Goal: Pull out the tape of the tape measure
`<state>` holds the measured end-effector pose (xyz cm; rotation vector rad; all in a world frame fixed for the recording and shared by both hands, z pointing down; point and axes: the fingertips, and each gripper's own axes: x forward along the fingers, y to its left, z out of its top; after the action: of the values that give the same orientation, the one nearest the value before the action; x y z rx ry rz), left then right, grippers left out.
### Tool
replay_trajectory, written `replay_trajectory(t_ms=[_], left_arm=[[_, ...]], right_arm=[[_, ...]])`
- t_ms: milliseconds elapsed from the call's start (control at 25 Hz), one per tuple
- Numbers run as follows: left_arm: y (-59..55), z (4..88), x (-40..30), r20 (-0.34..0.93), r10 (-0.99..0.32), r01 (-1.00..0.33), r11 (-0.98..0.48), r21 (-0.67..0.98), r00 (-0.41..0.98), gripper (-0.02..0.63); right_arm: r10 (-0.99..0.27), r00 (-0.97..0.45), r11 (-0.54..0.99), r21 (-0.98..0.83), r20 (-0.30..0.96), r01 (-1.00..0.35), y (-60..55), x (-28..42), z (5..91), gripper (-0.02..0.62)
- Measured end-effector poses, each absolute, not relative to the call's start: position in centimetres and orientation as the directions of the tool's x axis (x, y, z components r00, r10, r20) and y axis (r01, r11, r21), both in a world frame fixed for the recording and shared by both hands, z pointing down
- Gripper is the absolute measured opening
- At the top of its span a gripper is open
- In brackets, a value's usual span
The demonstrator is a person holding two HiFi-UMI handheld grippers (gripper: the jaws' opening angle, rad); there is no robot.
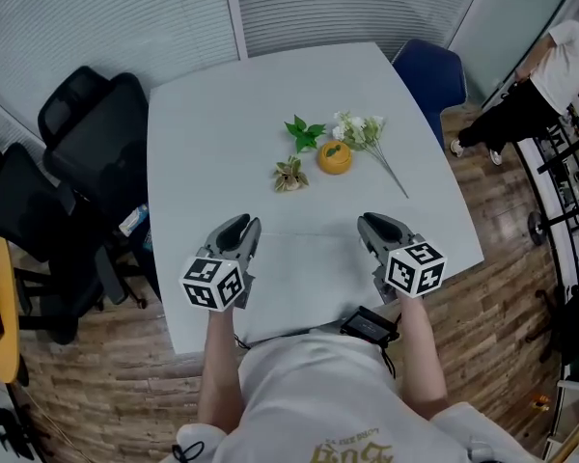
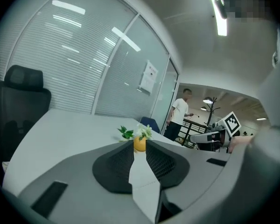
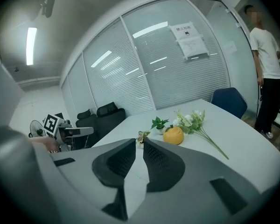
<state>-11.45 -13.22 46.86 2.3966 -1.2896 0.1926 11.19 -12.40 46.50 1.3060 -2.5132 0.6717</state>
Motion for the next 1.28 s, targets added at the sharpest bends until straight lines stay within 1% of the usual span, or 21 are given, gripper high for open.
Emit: replay_trajectory(t_ms=[40,120,160,240,280,560,1280], left_arm=[[-13.1,46.3,-11.5,0.294,-0.774,-0.825,-0.492,0.280,0.561,0.073],[-12.9,45.6,-11.4,0.278,-0.774,-0.819,-0.503,0.274,0.569,0.066],[-12.8,45.4,-11.2,0.273,-0.770,-0.814,-0.513,0.273,0.577,0.055],[-12.3,45.1,-10.9,0.264,-0.755,-0.797,-0.541,0.268,0.601,0.012],[-12.1,45.0,-10.7,0.263,-0.747,-0.790,-0.553,0.266,0.611,0.009],[-11.1,45.6,-10.0,0.293,-0.719,-0.777,-0.584,0.236,0.630,0.005],[-11.0,45.3,-10.6,0.283,-0.726,-0.779,-0.576,0.248,0.627,0.005]], right_arm=[[-0.726,-0.568,0.496,-0.279,0.386,-0.823,-12.3,11.1,46.0,0.057],[-0.762,-0.541,0.491,-0.229,0.355,-0.841,-12.0,10.9,45.0,0.028],[-0.775,-0.529,0.489,-0.201,0.346,-0.849,-11.8,10.8,44.7,0.021],[-0.783,-0.516,0.493,-0.159,0.348,-0.855,-11.5,10.4,44.6,0.017],[-0.782,-0.514,0.497,-0.144,0.354,-0.856,-11.3,10.2,44.7,0.017],[-0.788,-0.498,0.491,-0.120,0.363,-0.863,-10.8,10.0,44.7,0.015],[-0.798,-0.486,0.483,-0.103,0.356,-0.869,-10.5,10.6,44.4,0.015]])
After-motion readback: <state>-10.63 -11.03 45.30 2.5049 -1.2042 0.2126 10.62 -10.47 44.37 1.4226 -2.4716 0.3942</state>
